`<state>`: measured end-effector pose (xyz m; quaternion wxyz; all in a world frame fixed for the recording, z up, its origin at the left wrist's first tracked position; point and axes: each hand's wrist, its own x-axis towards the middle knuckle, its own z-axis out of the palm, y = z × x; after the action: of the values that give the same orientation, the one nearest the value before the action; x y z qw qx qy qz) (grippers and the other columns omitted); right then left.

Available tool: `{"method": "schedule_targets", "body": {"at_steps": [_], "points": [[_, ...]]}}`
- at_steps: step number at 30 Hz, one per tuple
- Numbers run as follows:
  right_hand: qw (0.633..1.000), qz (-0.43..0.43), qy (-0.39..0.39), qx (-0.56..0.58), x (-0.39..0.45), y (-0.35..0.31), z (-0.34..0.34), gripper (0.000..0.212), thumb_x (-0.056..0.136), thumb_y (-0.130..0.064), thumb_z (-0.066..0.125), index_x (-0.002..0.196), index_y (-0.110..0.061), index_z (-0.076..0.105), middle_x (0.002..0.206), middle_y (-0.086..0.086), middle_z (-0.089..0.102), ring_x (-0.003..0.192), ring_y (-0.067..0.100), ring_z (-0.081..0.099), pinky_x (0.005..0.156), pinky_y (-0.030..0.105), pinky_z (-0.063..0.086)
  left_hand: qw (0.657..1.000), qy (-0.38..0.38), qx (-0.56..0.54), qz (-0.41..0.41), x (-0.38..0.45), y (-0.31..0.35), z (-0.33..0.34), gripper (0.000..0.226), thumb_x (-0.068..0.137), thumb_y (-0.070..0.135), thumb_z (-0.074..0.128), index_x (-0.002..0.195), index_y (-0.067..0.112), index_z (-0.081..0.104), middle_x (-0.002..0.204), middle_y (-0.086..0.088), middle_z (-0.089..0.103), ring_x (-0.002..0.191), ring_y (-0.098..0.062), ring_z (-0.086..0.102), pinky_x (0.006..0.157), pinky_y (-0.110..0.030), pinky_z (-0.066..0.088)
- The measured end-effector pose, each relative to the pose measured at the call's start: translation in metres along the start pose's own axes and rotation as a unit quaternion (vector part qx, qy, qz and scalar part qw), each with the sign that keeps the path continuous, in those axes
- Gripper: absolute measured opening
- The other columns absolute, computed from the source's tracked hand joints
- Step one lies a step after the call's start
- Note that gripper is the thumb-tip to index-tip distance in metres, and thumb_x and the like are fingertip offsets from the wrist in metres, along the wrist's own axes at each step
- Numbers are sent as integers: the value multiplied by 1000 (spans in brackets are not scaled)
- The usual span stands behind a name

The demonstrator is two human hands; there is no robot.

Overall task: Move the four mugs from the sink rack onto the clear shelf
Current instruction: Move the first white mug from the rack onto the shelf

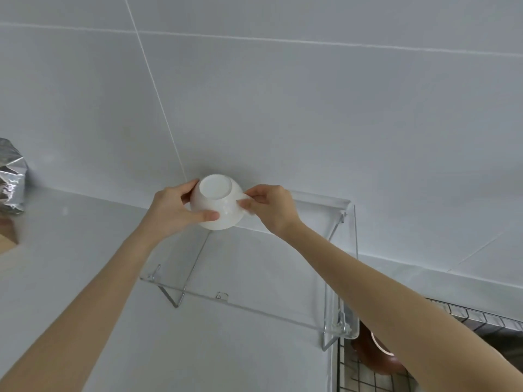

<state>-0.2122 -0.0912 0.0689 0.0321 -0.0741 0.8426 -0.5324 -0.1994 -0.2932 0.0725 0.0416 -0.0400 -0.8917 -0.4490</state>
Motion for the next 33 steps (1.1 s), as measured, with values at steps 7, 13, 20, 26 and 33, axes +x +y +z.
{"method": "schedule_targets", "body": {"at_steps": [7, 13, 20, 26, 33], "points": [[1000, 2, 9, -11, 5, 3, 3, 16, 79, -22, 65, 92, -13, 69, 93, 8, 74, 89, 22, 66, 82, 35, 52, 999, -25, -31, -17, 0, 5, 0, 69, 40, 47, 78, 106, 36, 58, 103, 14, 65, 103, -5, 59, 90, -22, 42], [999, -12, -1, -39, 4, 1, 1, 20, 82, -26, 62, 98, -15, 67, 99, 6, 73, 93, 22, 65, 83, 35, 51, 999, -35, -24, -24, -2, 6, 0, 63, 50, 37, 78, 109, 33, 58, 108, 10, 65, 107, -6, 58, 91, -22, 42], [996, -9, -76, -38, -3, -2, -13, 28, 89, -10, 49, 114, -12, 60, 113, 9, 67, 101, 17, 59, 83, 19, 41, 999, -30, 25, -29, -7, 19, 0, 44, 54, 34, 80, 93, 31, 59, 101, 1, 66, 97, -28, 57, 91, -23, 44], [999, -18, -26, -27, -37, -2, -66, 30, 90, -8, 47, 118, -13, 57, 116, 11, 65, 109, 23, 59, 99, 32, 45, 987, 48, 143, 49, -20, 58, 31, 65, 64, 14, 78, 121, 4, 49, 130, -15, 53, 116, -28, 50, 83, -13, 28], [998, -23, 39, 51, -116, 2, -131, 20, 86, -9, 54, 99, -21, 63, 95, 1, 70, 90, 13, 66, 88, 28, 50, 992, -45, 25, 116, -71, 129, 109, 56, 66, 22, 76, 118, 17, 55, 123, -2, 59, 103, -10, 52, 87, -13, 35]]}}
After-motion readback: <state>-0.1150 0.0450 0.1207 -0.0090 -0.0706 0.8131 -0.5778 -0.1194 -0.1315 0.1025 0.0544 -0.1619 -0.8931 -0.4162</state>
